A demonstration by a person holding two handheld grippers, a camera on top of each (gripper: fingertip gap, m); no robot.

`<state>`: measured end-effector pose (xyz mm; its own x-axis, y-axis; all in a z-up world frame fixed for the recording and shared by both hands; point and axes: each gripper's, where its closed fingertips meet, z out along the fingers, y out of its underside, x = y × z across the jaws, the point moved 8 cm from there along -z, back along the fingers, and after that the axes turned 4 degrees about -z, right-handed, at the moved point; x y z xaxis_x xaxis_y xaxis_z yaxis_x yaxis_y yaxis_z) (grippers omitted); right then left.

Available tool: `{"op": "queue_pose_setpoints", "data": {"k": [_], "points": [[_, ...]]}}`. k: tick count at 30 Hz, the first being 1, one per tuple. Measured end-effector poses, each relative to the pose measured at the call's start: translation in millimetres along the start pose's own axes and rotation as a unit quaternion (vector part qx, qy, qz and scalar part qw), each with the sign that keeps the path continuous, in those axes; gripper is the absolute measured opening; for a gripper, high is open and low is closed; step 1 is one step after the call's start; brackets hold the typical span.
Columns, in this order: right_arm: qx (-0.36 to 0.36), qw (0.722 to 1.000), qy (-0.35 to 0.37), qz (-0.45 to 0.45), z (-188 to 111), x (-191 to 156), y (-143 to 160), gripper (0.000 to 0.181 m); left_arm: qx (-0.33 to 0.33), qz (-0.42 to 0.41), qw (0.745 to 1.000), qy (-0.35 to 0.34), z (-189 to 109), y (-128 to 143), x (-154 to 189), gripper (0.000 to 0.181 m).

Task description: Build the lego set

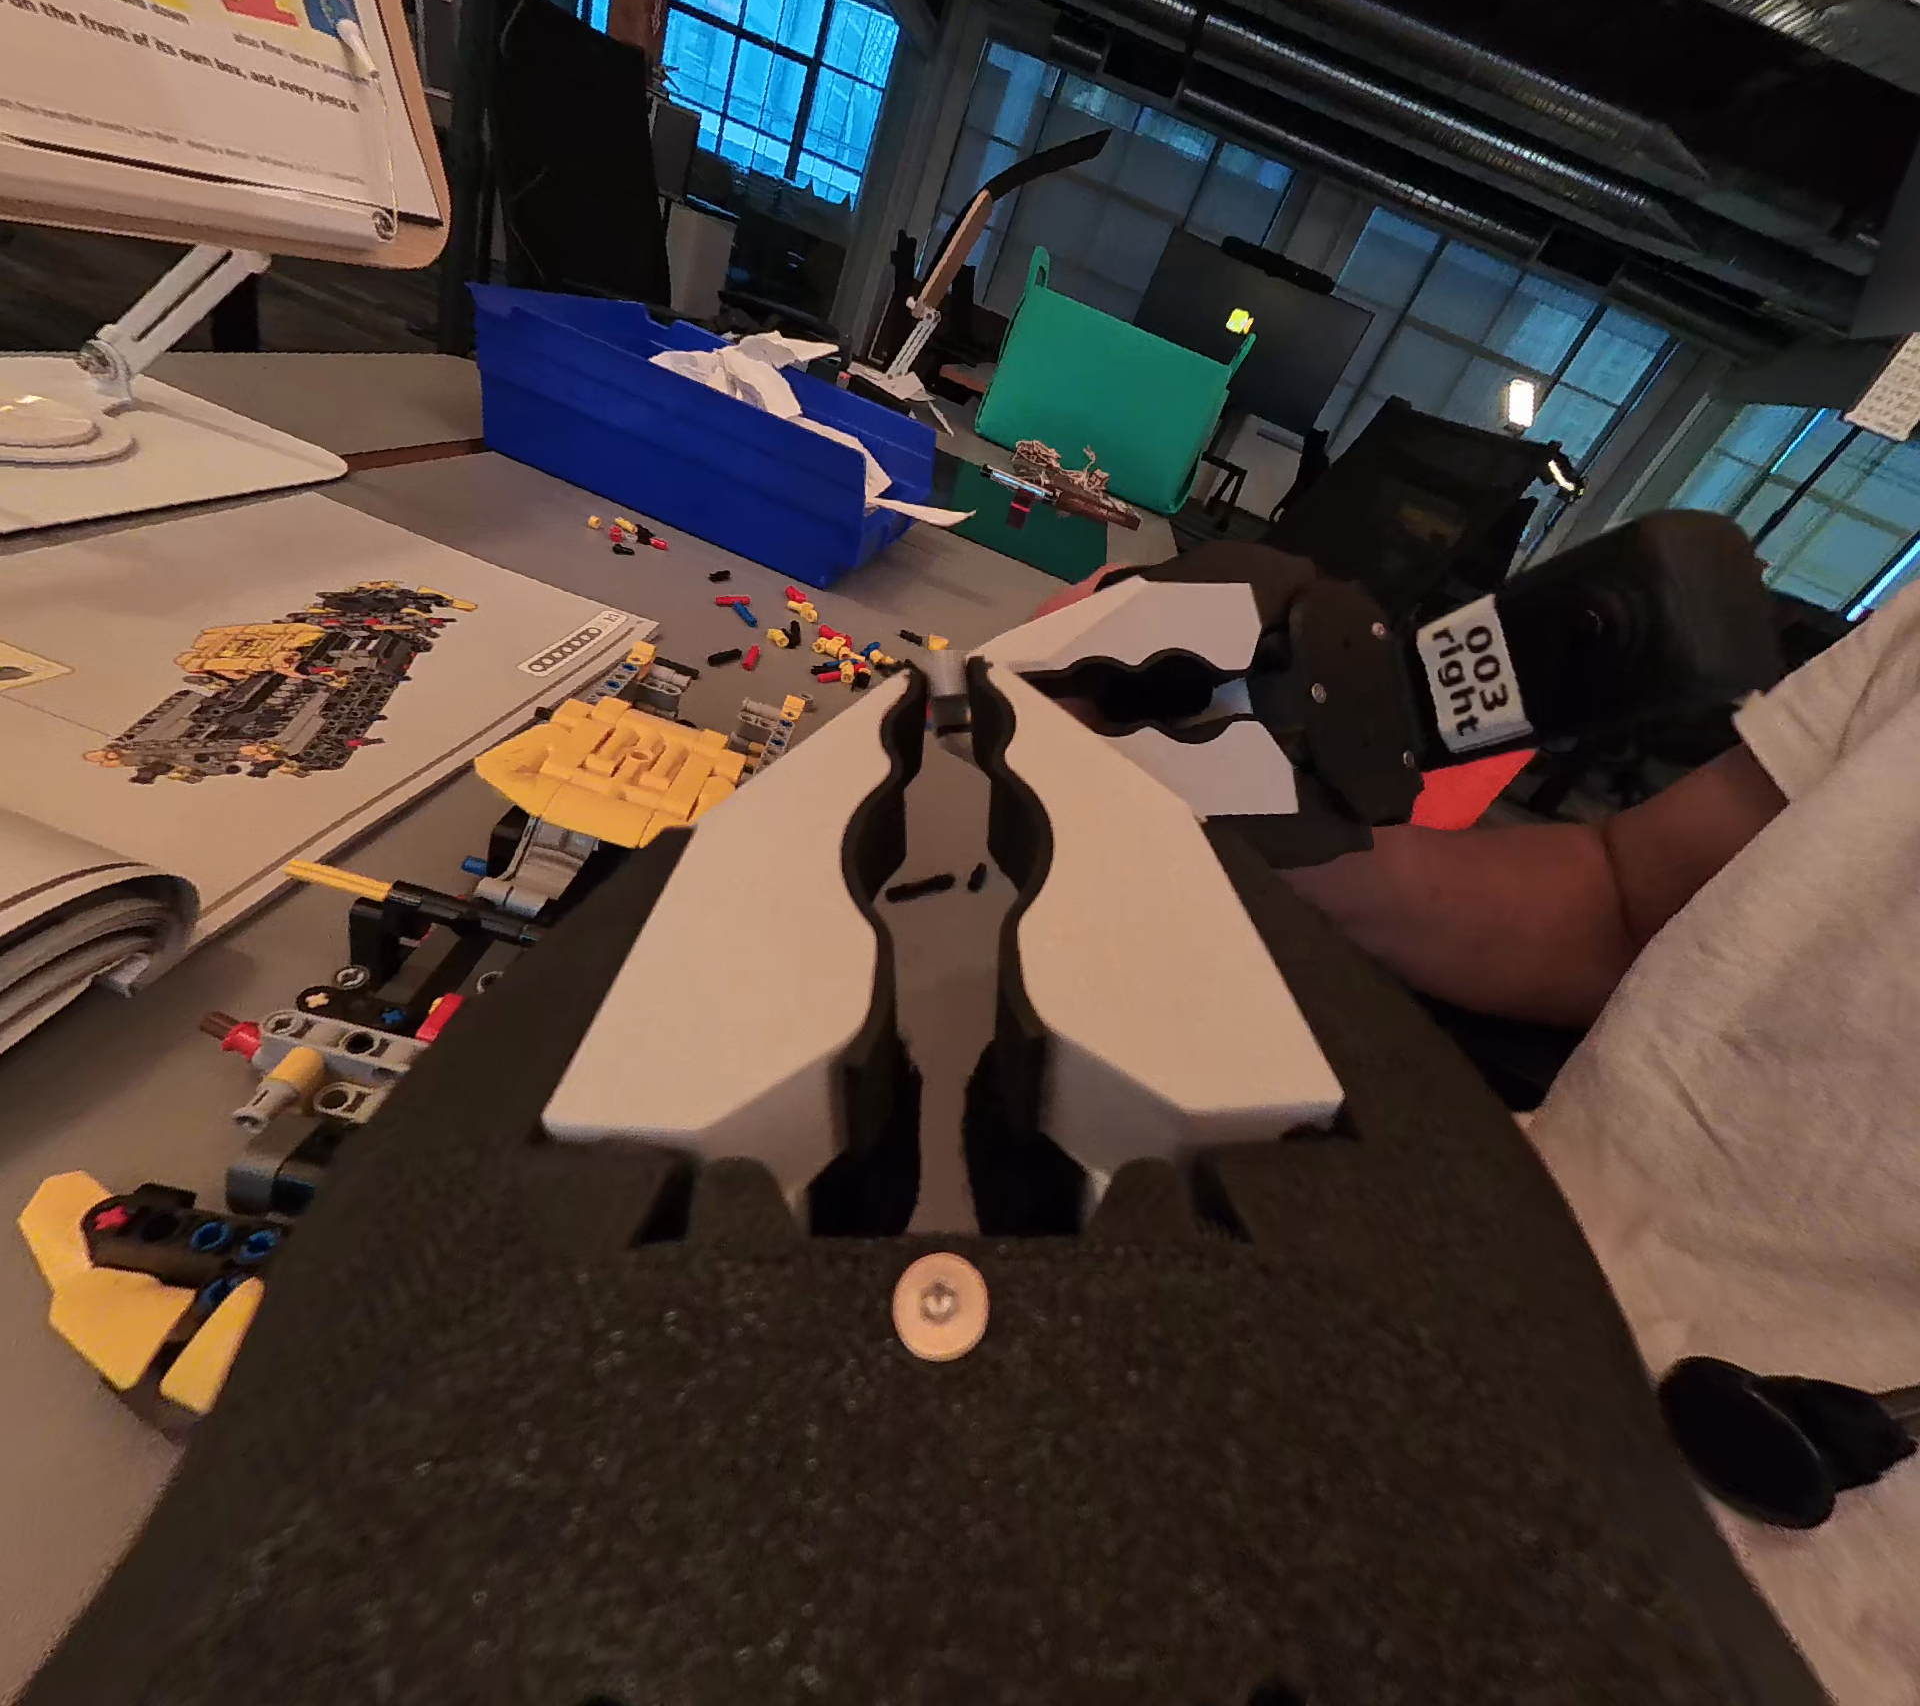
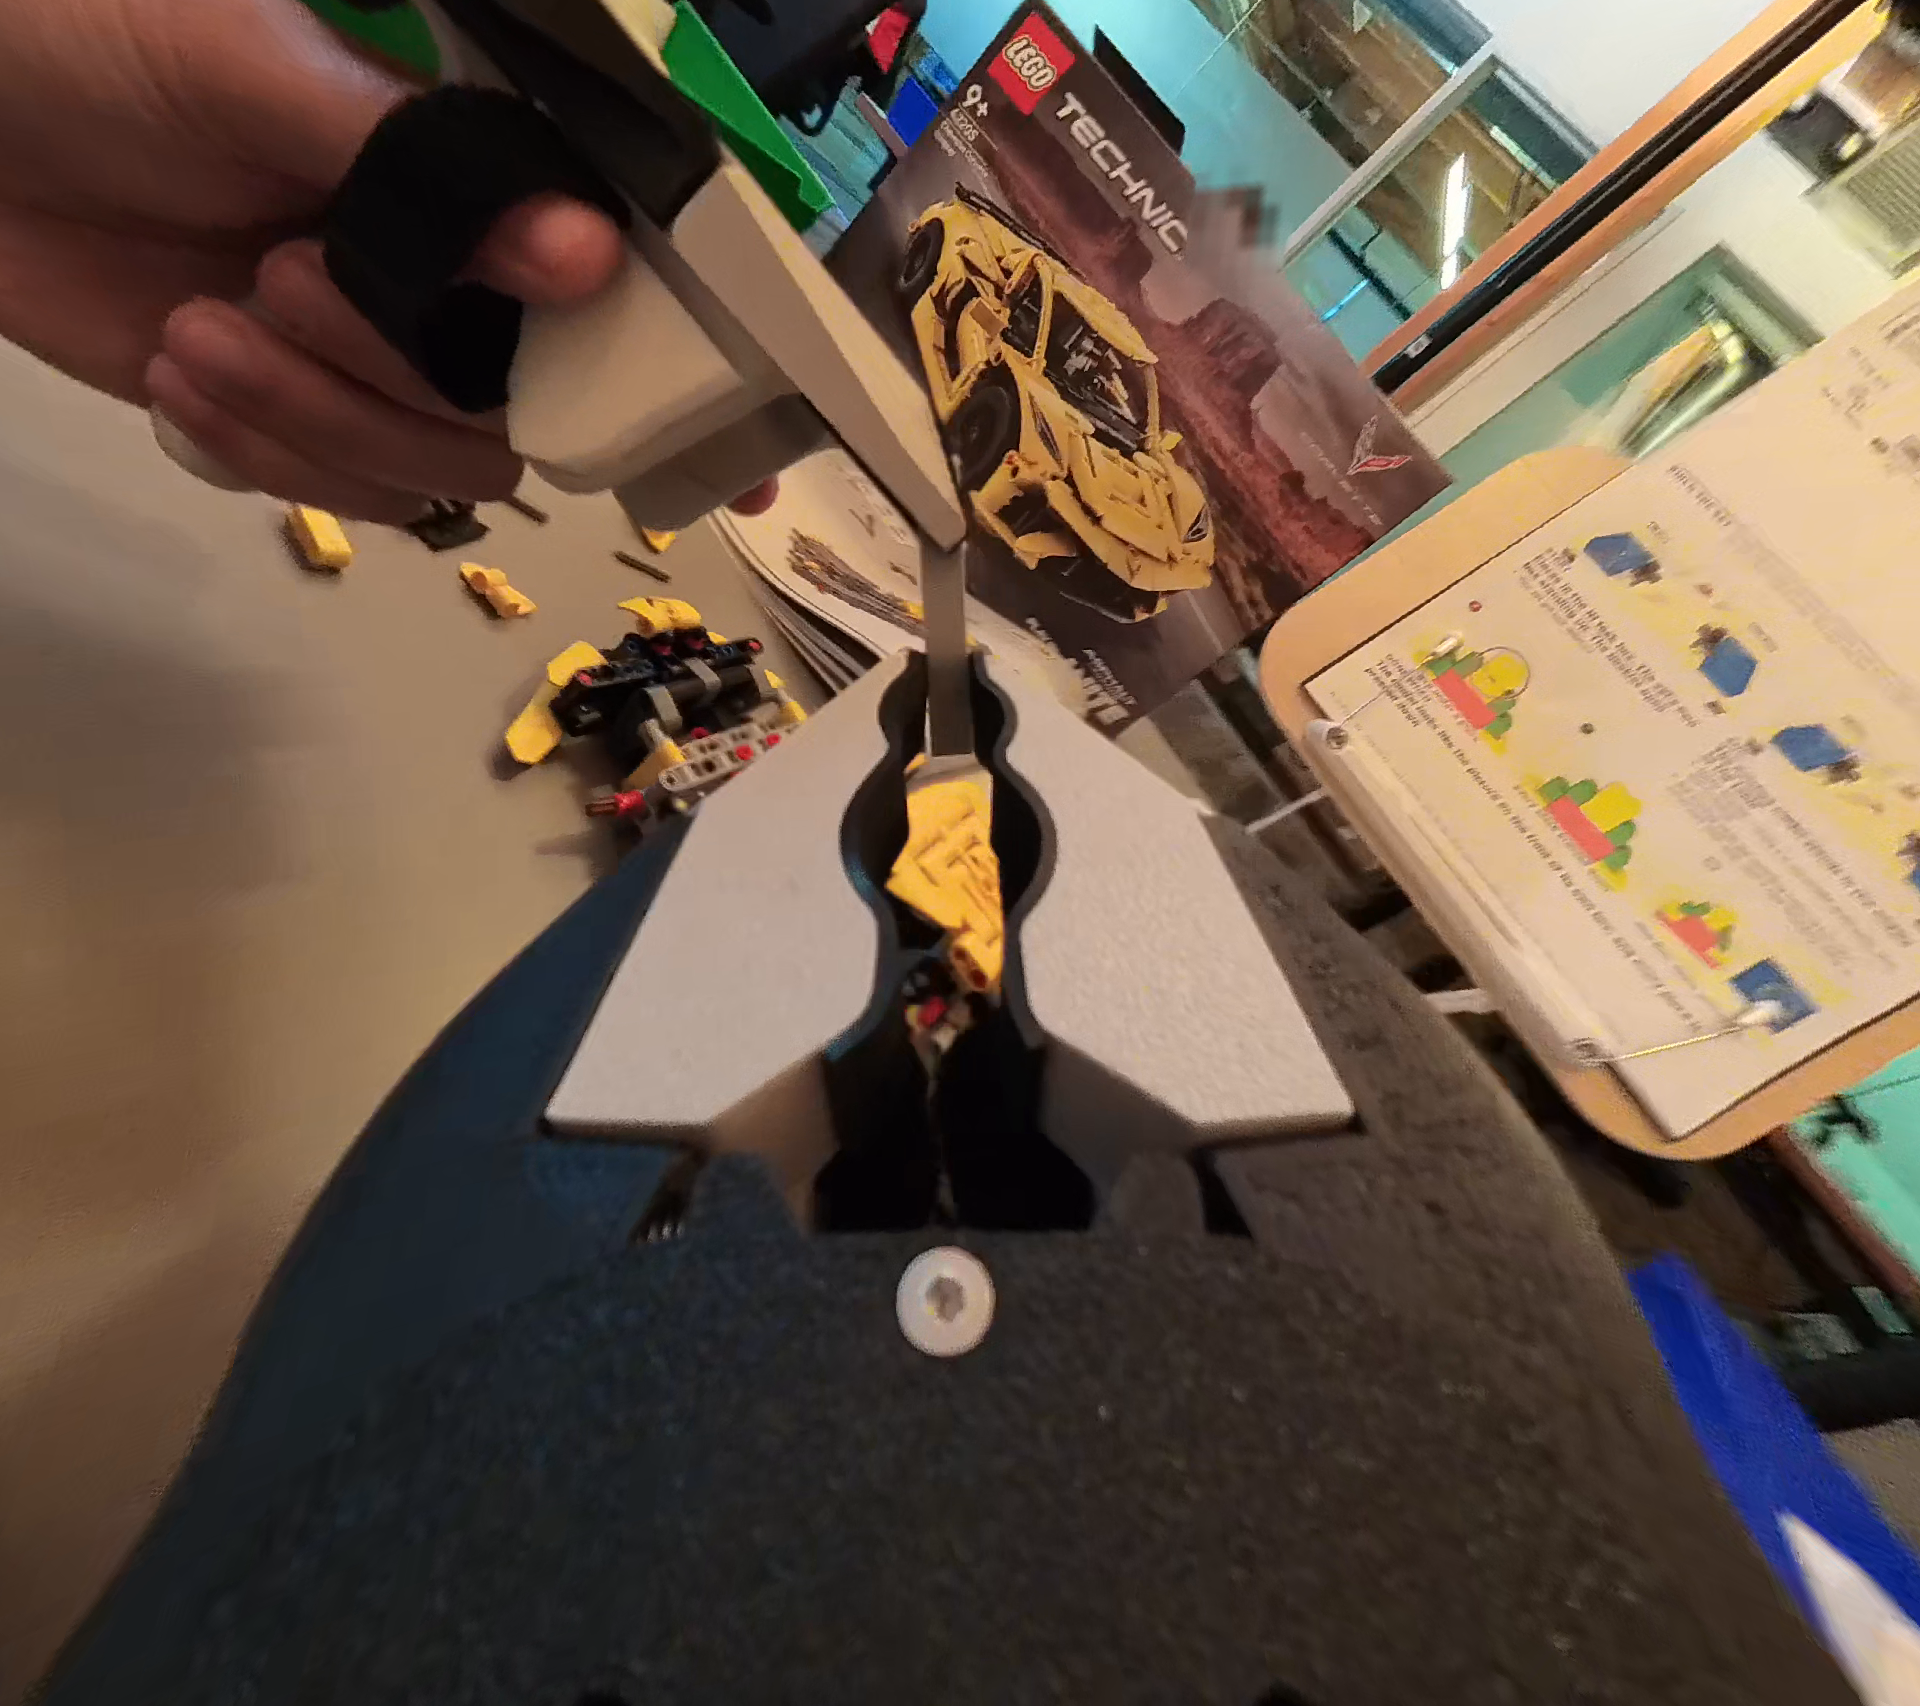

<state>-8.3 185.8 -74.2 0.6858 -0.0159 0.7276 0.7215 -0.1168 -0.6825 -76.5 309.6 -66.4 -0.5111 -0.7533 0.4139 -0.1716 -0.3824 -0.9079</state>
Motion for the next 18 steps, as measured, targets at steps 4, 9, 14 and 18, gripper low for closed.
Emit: {"op": "queue_pose_setpoints", "data": {"k": [4, 9, 14, 18], "points": [[0.023, 0.993, -0.024, 0.117, 1.9, 1.7, -4.7, 0.008, 0.023, 0.006, 1.000, 0.004, -2.2, -5.1, 3.5, 0.007], [0.090, 0.956, -0.102, 0.259, -0.5, 6.4, -2.8, 0.010, 0.024, 0.017, 0.999, 0.033, -7.5, -8.2, 8.6, 0.007], [0.155, 0.884, -0.242, 0.370, -18.1, 37.5, 3.7, 0.026, 0.007, 0.043, 0.998, 0.039, -7.4, -6.5, 13.2, 0.007], [-0.043, 0.887, -0.329, 0.322, -48.1, 66.2, 46.6, 0.026, -0.025, 0.056, 0.998, 0.034, -2.1, 1.0, 14.2, 0.007]]}}
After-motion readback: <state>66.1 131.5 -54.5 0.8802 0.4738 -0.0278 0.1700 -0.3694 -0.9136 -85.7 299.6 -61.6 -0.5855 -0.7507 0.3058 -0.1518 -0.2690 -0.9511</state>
